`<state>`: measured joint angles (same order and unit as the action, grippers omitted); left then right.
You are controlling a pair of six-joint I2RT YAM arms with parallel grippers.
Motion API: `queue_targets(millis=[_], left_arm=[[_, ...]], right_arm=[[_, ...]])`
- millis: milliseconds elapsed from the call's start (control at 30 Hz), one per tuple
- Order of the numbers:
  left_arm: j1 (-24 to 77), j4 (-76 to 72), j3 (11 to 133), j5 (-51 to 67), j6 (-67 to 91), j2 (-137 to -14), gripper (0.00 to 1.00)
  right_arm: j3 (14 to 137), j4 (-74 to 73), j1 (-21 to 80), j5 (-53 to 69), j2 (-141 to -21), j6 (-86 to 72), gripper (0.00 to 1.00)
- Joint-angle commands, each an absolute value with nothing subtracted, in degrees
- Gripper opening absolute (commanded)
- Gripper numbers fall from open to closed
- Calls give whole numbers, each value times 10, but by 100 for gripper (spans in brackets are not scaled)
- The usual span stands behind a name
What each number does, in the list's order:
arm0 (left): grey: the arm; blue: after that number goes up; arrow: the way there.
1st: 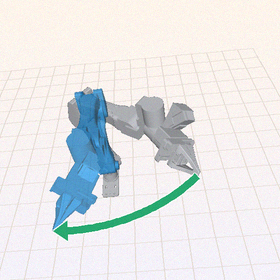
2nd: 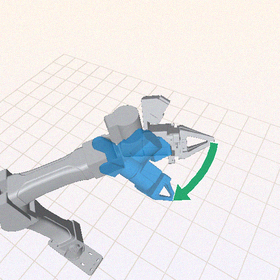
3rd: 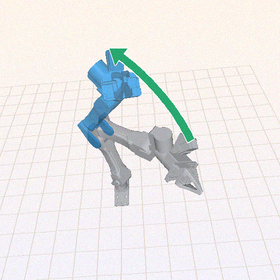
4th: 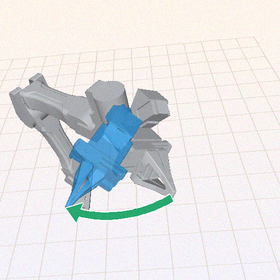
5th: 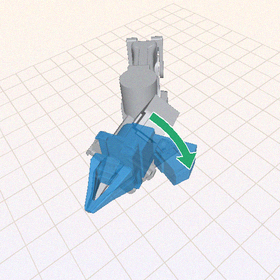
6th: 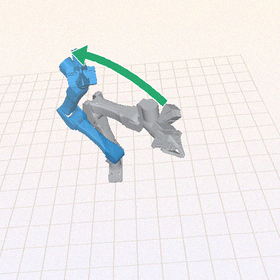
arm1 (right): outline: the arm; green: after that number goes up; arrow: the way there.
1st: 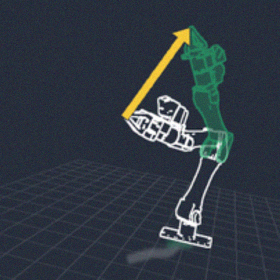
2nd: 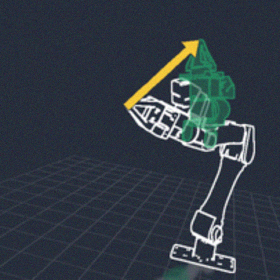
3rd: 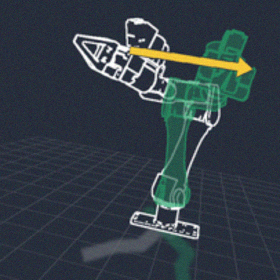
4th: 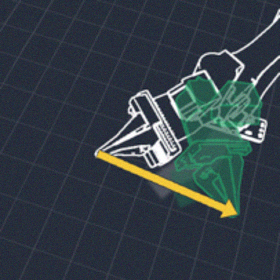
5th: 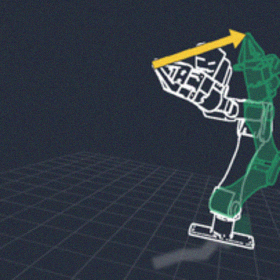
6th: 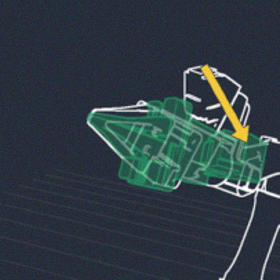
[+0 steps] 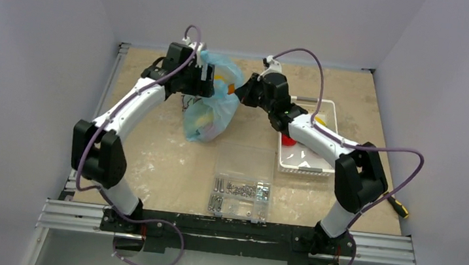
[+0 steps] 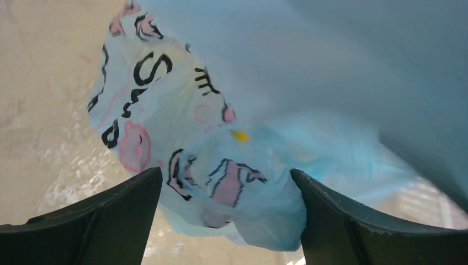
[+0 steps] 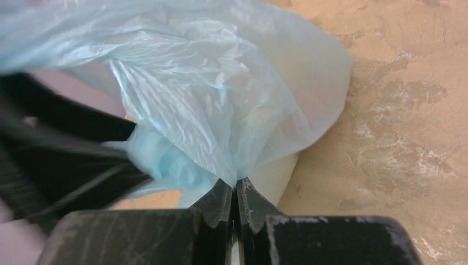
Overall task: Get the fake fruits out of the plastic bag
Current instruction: Adjust the plastic bag at the center of the board.
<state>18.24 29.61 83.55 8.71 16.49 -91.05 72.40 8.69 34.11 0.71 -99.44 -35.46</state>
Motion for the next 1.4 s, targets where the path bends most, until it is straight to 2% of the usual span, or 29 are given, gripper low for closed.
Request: queue_targets(millis=[0, 167, 400, 467, 567, 667, 767, 900, 1067, 1200, 1367], left_arm=[[179, 383, 832, -58, 117, -1006, 83], [168, 334, 745, -79, 127, -951, 79], [105, 362, 748, 59, 137, -866, 77], [87, 362, 745, 134, 144, -840, 79], [84, 368, 737, 191, 160, -809, 89], [84, 347, 706, 218, 193, -758, 100], [84, 314, 670, 236, 204, -686, 100], [81, 304, 664, 189, 238, -655, 100], [81, 280, 631, 165, 325, -682, 100], [86, 181, 585, 238, 374, -723, 100], [92, 159, 583, 270, 371, -776, 100]], right_arm=[[707, 139, 339, -31, -942, -377, 0], [695, 146, 328, -36, -949, -371, 0], [675, 111, 323, -35, -957, -312, 0], [667, 107, 323, -30, -954, -280, 0], [666, 96, 323, 4, -952, -270, 2], [670, 86, 323, 19, -945, -248, 12], [672, 86, 323, 35, -940, -257, 21], [684, 79, 323, 30, -940, -253, 50], [711, 94, 327, 20, -937, -117, 83], [736, 129, 333, 28, -941, 26, 92], [800, 144, 350, 35, -990, 148, 99]])
